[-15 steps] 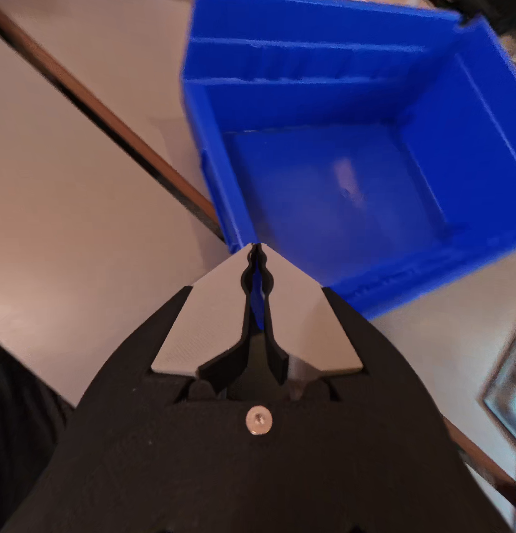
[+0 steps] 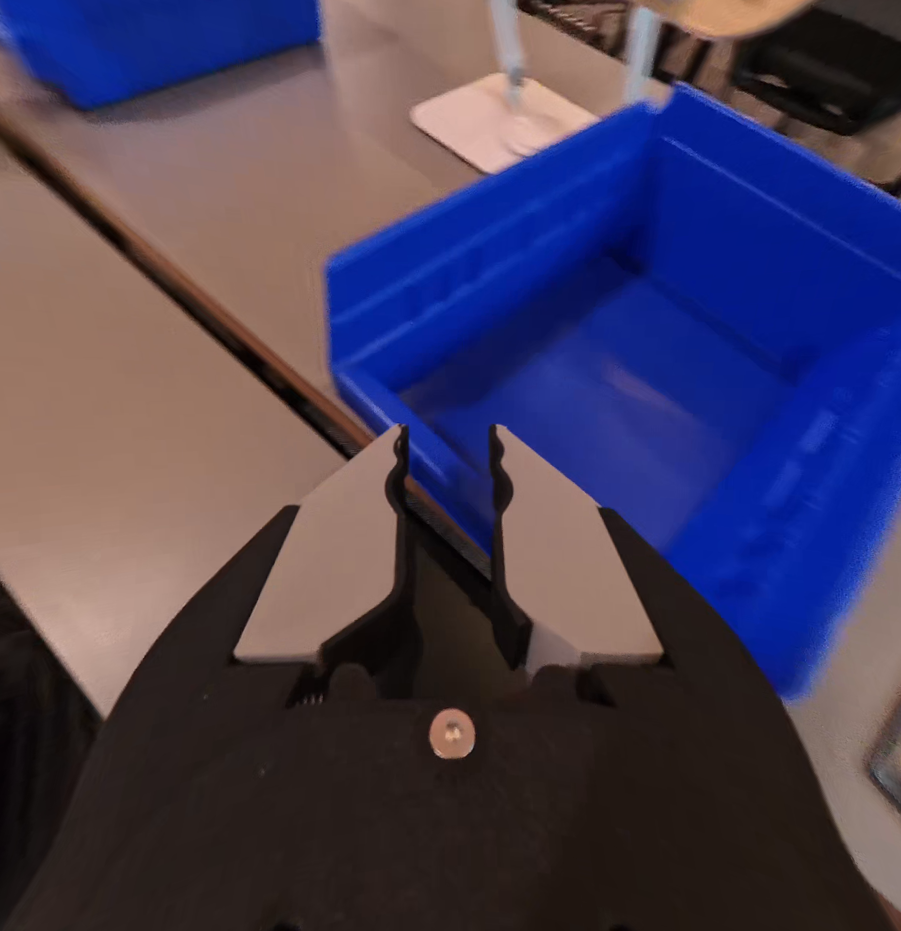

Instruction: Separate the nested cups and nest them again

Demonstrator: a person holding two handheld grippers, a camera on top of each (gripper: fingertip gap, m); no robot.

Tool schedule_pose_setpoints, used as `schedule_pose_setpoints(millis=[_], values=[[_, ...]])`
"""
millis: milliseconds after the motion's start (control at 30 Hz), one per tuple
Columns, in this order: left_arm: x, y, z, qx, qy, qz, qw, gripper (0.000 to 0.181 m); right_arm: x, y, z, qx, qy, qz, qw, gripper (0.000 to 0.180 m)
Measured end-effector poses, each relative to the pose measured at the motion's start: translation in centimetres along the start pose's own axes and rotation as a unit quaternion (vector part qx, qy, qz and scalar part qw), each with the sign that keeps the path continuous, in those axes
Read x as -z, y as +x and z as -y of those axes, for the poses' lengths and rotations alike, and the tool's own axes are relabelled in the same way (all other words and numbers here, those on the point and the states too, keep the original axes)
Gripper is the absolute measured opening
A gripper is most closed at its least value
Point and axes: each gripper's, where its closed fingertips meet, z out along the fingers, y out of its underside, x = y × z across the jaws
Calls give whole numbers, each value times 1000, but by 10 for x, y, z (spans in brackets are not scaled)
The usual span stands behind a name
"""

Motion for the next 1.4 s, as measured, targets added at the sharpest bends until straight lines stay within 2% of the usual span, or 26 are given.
schedule_pose_setpoints(millis=[100, 233, 367, 433, 500, 633, 767, 1100, 1400], values=[[-24, 32, 11, -79, -25, -20, 996, 31, -17, -28, 7, 49, -16, 29, 998, 36], [-48, 47, 18, -117, -59, -41, 991, 43, -40, -33, -4, 121, -83, 18, 989, 44], [-58, 43, 12, -130, -99, -72, 984, 40, -56, -30, -24, 142, -155, 35, 977, 46], [-61, 39, 4, -139, -125, -79, 979, 38, -60, -20, -28, 164, -172, 13, 971, 45], [-66, 35, -3, -144, -144, -79, 976, 28, -62, -19, -30, 173, -181, 12, 968, 46], [-76, 42, 3, -132, -131, -92, 978, 19, -62, -17, -31, 185, -195, 4, 963, 32], [-82, 62, 17, -129, -97, -119, 980, 19, -62, -12, -31, 184, -194, 1, 964, 33], [-78, 99, 33, -124, -71, -167, 976, 19, -67, 6, -30, 196, -200, 39, 959, 29], [-89, 110, 46, -94, -64, -133, 985, 20, -56, 10, -34, 195, -183, 66, 961, 28]])
